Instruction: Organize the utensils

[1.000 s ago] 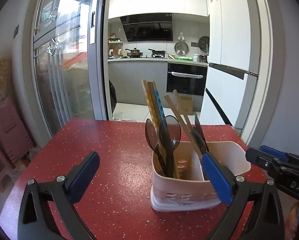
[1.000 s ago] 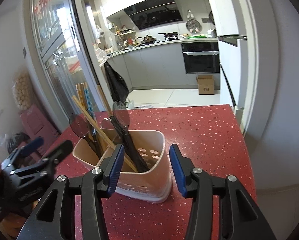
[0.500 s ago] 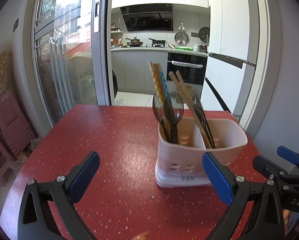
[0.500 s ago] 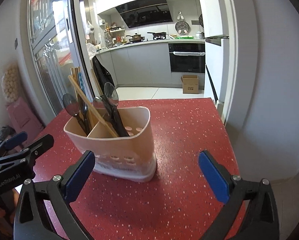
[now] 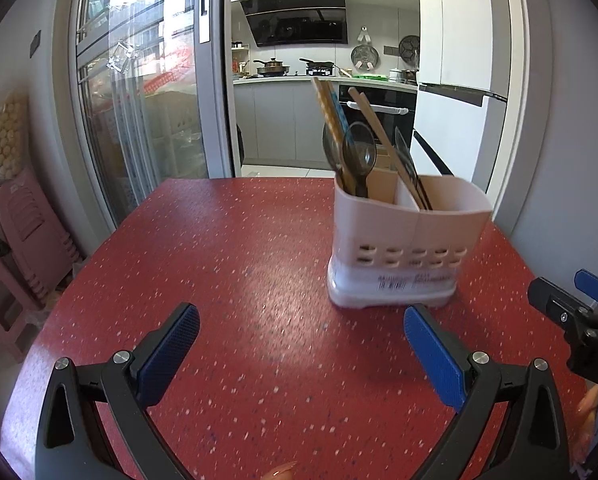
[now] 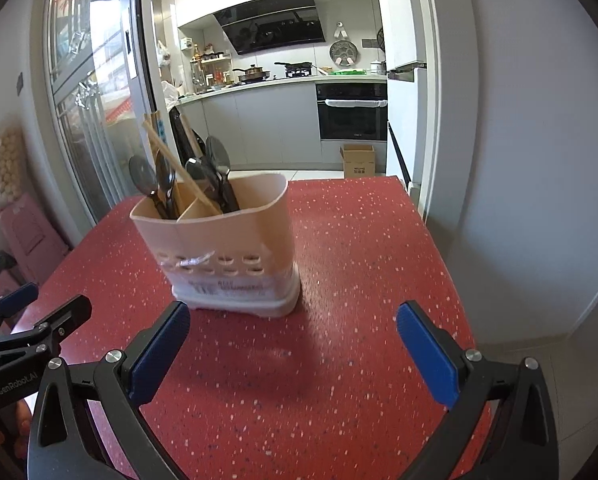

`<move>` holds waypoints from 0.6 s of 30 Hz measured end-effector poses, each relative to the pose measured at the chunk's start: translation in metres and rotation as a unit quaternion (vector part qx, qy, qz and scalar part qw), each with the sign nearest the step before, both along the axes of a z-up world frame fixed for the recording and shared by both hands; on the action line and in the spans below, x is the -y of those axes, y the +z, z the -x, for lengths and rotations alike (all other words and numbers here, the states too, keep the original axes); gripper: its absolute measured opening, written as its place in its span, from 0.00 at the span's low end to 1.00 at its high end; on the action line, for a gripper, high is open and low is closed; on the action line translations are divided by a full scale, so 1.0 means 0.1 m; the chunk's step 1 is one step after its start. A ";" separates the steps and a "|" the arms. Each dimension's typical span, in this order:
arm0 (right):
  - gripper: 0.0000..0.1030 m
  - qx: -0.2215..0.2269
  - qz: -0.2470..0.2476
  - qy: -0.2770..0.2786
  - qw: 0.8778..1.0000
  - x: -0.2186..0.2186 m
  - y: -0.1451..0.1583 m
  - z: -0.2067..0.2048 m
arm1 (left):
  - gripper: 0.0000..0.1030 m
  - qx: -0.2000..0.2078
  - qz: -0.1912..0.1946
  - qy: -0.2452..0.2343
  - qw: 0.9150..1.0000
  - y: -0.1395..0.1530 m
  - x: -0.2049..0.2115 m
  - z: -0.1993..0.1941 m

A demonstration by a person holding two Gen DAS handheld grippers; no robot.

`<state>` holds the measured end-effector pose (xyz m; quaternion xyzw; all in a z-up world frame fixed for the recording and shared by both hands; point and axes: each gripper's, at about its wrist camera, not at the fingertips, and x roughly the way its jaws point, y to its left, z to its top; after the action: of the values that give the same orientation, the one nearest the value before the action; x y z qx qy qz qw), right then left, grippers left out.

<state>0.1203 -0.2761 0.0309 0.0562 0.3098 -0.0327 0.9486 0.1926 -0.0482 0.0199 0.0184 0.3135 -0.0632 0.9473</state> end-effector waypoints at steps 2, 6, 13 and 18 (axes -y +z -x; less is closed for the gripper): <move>1.00 0.001 0.005 -0.003 1.000 -0.03 -0.03 0.06 | 1.00 0.003 0.001 0.000 1.000 -0.04 -0.03 0.07; 1.00 0.005 0.013 -0.012 1.000 -0.07 -0.07 0.17 | 1.00 0.014 -0.002 0.001 1.000 -0.10 -0.06 0.18; 1.00 0.018 0.034 -0.028 0.999 -0.12 -0.14 0.35 | 1.00 0.030 -0.002 0.012 0.999 -0.16 -0.11 0.35; 1.00 0.026 0.049 -0.031 0.998 -0.15 -0.16 0.44 | 1.00 0.036 0.003 0.019 0.999 -0.17 -0.16 0.40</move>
<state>0.0767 -0.2611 0.0152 0.0199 0.2809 -0.0759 0.9565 0.1526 -0.0326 0.0031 0.0117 0.2797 -0.0457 0.9589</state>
